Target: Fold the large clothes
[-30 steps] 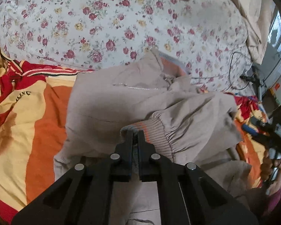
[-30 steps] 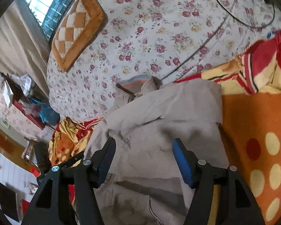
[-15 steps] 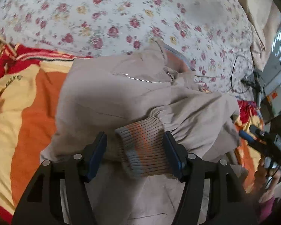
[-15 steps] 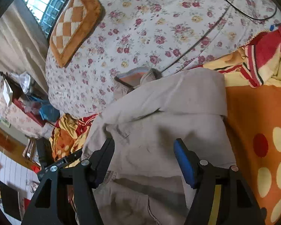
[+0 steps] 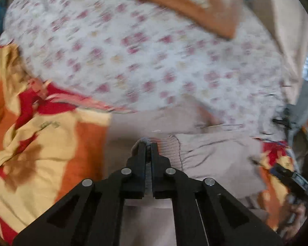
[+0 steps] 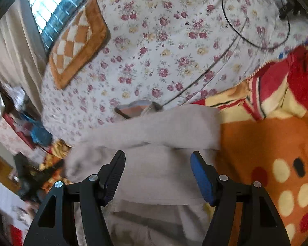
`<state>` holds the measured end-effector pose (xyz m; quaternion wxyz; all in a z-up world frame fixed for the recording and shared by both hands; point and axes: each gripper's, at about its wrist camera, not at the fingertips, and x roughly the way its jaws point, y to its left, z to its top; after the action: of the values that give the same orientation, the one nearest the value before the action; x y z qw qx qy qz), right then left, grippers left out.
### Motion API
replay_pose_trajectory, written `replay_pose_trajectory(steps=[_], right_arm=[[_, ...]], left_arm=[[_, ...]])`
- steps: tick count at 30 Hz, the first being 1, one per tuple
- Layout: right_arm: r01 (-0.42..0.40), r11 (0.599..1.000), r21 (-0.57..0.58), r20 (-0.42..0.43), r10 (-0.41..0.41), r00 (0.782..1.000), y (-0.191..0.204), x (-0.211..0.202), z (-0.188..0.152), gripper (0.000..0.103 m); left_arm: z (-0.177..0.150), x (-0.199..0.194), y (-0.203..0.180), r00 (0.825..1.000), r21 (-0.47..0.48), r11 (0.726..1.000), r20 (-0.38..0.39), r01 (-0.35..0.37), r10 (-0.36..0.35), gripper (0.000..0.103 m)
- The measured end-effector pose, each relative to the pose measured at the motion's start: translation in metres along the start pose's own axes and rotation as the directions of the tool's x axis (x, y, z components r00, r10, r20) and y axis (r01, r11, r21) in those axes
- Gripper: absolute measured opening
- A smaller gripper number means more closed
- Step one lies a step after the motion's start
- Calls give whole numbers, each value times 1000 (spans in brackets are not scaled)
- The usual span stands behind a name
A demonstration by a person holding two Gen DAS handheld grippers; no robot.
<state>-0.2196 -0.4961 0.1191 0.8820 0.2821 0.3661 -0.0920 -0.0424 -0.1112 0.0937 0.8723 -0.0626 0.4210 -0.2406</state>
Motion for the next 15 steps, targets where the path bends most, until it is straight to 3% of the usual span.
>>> replay_pose_trajectory(steps=[2, 7, 10, 11, 13, 14, 15], right_arm=[[103, 993, -63, -25, -105, 994, 5, 14, 10, 66], [103, 992, -69, -148, -113, 982, 3, 80, 42, 57], [274, 960, -60, -170, -280, 945, -21, 128, 51, 54], [303, 953, -10, -217, -298, 930, -38, 139, 50, 53], [223, 971, 86, -226, -199, 954, -50, 127, 47, 53], [148, 981, 125, -185, -123, 975, -52, 105, 44, 53], [108, 985, 131, -162, -86, 983, -51, 87, 41, 53]], left_arm=[[-1, 17, 11, 999, -40, 999, -46, -22, 20, 2], [-2, 28, 6, 997, 10, 998, -46, -64, 65, 2], [-6, 43, 10, 993, 24, 997, -93, -68, 70, 3], [-8, 48, 9, 992, 21, 998, -106, -67, 69, 3], [-11, 52, 11, 990, 24, 997, -121, -70, 72, 3], [-12, 51, 11, 990, 22, 997, -121, -68, 70, 3], [-12, 51, 10, 991, 20, 998, -117, -64, 66, 3]])
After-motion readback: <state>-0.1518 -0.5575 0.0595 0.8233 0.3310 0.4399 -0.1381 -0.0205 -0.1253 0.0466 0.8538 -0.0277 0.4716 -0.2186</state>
